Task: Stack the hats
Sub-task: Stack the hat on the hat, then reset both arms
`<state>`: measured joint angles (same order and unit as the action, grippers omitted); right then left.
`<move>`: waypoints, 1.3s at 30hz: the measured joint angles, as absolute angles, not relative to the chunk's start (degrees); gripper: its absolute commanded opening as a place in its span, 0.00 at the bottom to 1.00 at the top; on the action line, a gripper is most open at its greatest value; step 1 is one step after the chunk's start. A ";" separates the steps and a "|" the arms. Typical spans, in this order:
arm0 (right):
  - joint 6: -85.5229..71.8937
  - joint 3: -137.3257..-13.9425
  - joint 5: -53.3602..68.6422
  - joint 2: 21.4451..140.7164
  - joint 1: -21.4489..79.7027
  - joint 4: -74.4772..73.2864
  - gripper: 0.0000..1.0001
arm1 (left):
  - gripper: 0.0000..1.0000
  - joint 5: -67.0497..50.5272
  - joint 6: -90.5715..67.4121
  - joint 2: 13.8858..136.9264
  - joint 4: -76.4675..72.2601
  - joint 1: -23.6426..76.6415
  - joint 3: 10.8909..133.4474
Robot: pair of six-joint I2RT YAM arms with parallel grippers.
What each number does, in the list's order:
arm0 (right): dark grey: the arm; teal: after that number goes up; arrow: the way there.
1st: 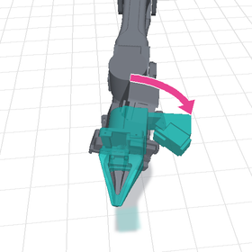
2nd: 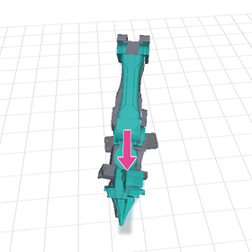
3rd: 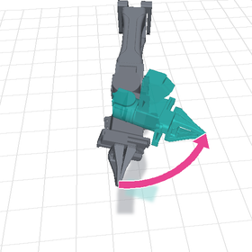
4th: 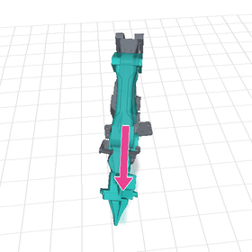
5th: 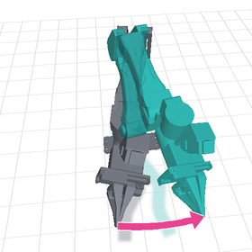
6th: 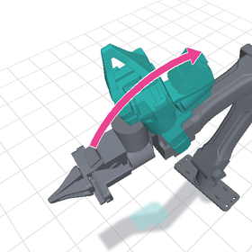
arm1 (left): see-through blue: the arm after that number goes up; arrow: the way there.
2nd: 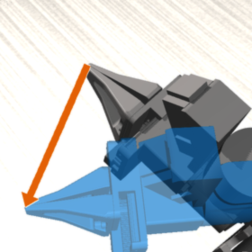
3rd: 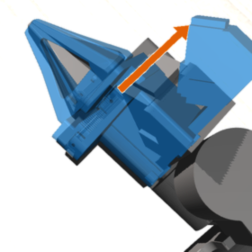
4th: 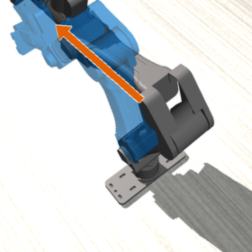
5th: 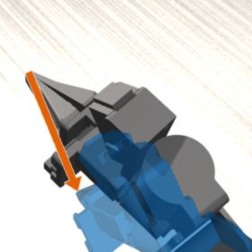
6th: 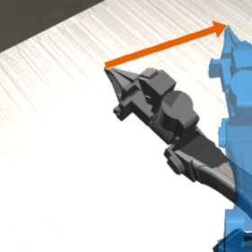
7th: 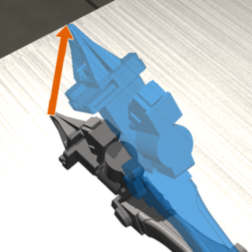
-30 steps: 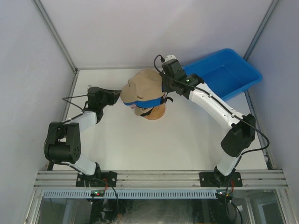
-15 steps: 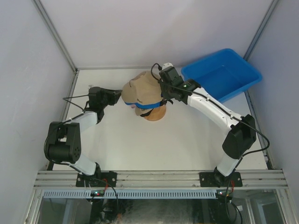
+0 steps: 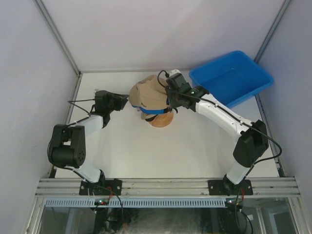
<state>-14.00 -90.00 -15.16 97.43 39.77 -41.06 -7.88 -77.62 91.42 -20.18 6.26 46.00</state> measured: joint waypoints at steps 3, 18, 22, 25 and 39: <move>-14.06 -89.65 -15.42 96.40 39.59 -41.08 0.49 | 0.37 -7.70 -77.28 91.42 -19.79 6.26 46.00; -14.20 -89.58 -15.57 91.77 38.98 -40.99 0.55 | 0.41 -6.11 -76.75 89.12 -17.32 6.33 46.00; -14.31 -89.58 -15.57 91.24 38.98 -40.97 0.55 | 0.42 -5.85 -76.73 87.70 -17.08 6.37 46.00; -14.33 -89.58 -15.59 90.85 38.98 -40.97 0.55 | 0.42 -5.54 -76.36 87.02 -16.25 6.37 46.00; -15.31 -89.23 -16.14 85.65 38.65 -40.84 0.58 | 0.43 -0.71 -74.04 75.16 -7.03 6.37 44.77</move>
<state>-15.31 -89.23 -16.14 85.65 38.65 -40.84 -0.71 -74.04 75.16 -7.03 6.37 44.77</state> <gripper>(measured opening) 0.563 0.431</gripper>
